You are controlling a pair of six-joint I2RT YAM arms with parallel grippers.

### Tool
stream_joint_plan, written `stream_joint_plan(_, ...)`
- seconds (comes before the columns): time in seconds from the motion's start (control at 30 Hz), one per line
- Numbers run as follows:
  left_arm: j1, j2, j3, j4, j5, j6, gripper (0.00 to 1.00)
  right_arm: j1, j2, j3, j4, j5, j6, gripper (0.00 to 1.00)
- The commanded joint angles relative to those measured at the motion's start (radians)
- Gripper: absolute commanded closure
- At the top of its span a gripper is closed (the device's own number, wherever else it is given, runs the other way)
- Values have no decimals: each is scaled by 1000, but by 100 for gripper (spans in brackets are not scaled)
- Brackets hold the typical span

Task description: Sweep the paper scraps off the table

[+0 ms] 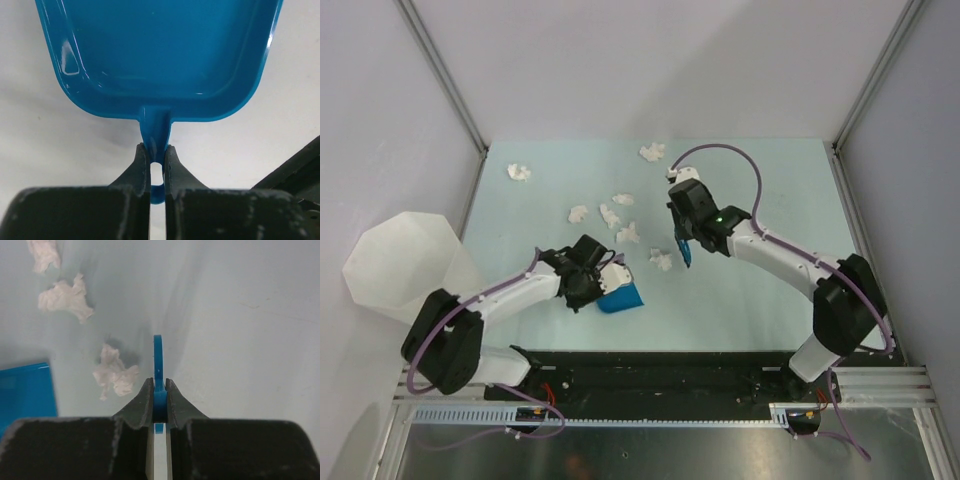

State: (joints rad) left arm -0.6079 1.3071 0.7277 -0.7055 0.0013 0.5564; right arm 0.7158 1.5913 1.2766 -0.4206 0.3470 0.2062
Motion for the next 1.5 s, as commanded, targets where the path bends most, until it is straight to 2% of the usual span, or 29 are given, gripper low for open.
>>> stream_joint_plan(0.0,-3,63,70,-2,78,-13,100,40,50,4,74,-61,10,100)
stream_joint_plan(0.2,-1,133,99,0,78,-26,100,88,73,4,148,-216,28,100)
stream_joint_plan(0.3,10,156,114,-2,78,-33,100,93,38,4,164,-350,47,100)
stream_joint_plan(0.33,11,161,125,0,81,-35,100,94,13,4,170,-449,45,100)
stream_joint_plan(0.5,28,173,153,0,107,-44,100,90,-59,4,164,-552,45,100)
stream_joint_plan(0.67,51,147,147,0,147,-46,100,45,-149,3,71,-379,32,100)
stream_joint_plan(0.8,86,121,125,0,181,-52,100,-2,-166,4,103,-289,-19,100)
stream_joint_plan(1.03,161,1,49,0,138,-15,100,-21,-73,4,313,-125,-160,100)
stream_joint_plan(1.2,255,64,73,1,89,11,100,0,53,4,513,41,-296,100)
stream_joint_plan(1.3,299,119,125,6,89,20,100,10,149,9,639,27,-359,100)
stream_joint_plan(1.47,324,193,194,11,100,17,100,33,271,64,632,-89,-418,100)
